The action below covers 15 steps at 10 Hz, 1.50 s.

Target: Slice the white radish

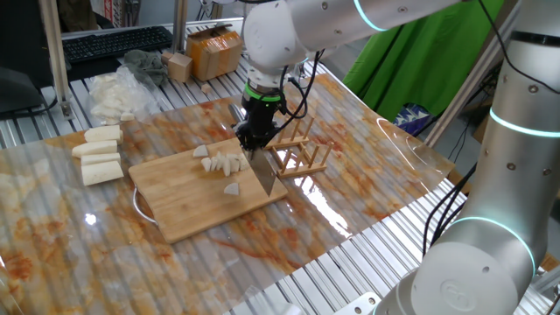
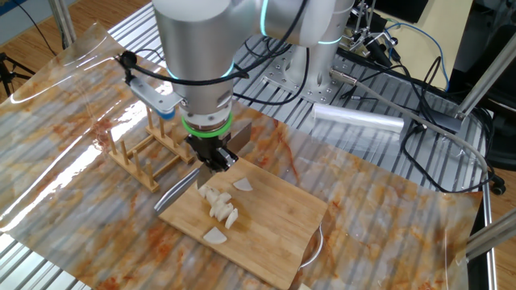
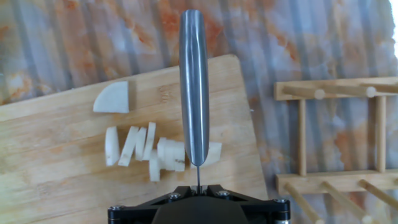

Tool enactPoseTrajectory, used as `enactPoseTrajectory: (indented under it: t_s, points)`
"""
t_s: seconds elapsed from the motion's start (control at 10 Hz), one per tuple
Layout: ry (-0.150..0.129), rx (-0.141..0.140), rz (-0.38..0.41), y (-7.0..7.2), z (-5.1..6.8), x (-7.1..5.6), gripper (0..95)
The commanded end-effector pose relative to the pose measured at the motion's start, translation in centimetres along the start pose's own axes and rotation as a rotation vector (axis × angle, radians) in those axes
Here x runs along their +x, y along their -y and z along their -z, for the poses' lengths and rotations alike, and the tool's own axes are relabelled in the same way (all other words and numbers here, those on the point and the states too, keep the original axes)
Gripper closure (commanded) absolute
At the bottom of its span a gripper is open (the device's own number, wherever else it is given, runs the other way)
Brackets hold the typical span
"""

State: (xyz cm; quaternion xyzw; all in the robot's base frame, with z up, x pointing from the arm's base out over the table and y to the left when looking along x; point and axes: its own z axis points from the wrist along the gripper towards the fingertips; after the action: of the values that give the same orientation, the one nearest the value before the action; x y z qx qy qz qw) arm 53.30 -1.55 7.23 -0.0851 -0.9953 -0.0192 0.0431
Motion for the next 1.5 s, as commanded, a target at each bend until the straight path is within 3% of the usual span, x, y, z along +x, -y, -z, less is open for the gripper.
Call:
enactPoseTrajectory:
  t_s: [0.1,0.5,0.7,1.0,1.3,1.5]
  points:
    - [0.003,0.001,-0.003,0.1,0.0,0.0,95.0]
    - [0.011,-0.037,-0.001,0.1,-2.7,-0.6,95.0]
    - [0.018,-0.043,-0.006,0.0,-3.5,-0.7,95.0]
    - [0.028,-0.045,-0.01,0.0,-3.5,-0.7,95.0]
    - [0.024,-0.032,-0.007,0.1,-2.6,-0.5,95.0]
    - [0.032,-0.041,-0.01,0.0,-3.5,-0.5,95.0]
